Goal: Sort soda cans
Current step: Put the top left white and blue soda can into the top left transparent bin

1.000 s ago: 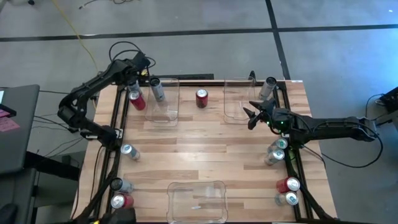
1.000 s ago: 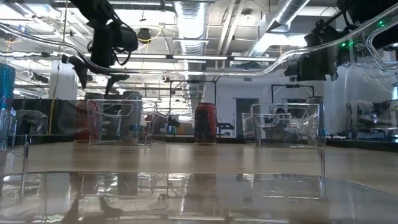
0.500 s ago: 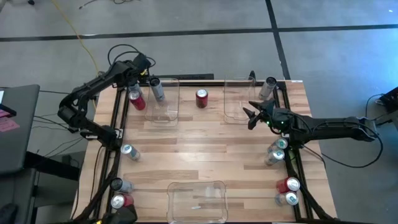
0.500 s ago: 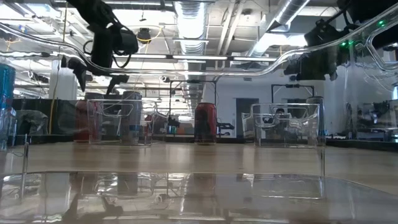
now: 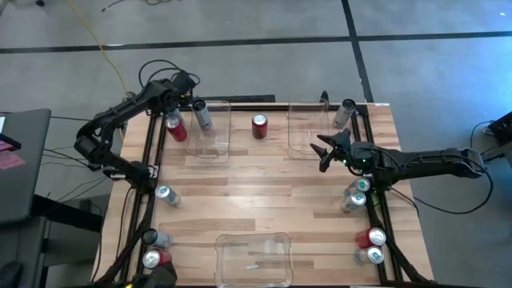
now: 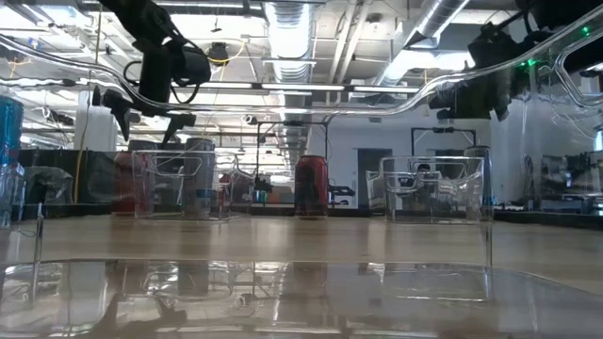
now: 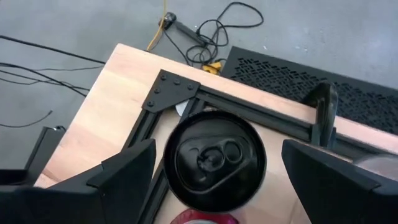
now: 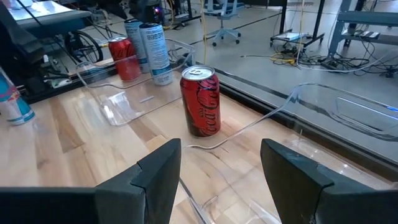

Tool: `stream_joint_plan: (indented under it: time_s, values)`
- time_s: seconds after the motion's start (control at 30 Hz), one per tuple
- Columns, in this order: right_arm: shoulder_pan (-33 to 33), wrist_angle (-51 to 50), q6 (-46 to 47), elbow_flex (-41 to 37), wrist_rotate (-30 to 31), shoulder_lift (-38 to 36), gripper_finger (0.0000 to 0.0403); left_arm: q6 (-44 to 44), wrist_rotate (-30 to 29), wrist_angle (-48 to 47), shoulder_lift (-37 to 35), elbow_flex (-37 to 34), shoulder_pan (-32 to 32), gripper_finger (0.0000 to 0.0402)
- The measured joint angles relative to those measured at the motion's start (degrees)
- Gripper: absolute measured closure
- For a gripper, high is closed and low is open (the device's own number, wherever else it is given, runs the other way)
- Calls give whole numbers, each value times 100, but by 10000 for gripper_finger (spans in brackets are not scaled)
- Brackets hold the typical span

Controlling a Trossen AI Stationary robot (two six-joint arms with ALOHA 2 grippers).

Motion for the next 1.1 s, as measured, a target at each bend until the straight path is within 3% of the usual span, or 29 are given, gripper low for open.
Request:
stream_joint_plan:
  time_s: [0.5,0.93,1.1]
  values:
    - [-2,-91,0,0,-26,-2,161,-388,-120,2,-1,-216,-90,59]
    - [-2,-142,0,0,-39,0,161,-465,-422,561,-2,-588,-120,59]
    - [-2,-136,-3,0,-39,-1,161,-398,-388,611,-2,-640,-142,76]
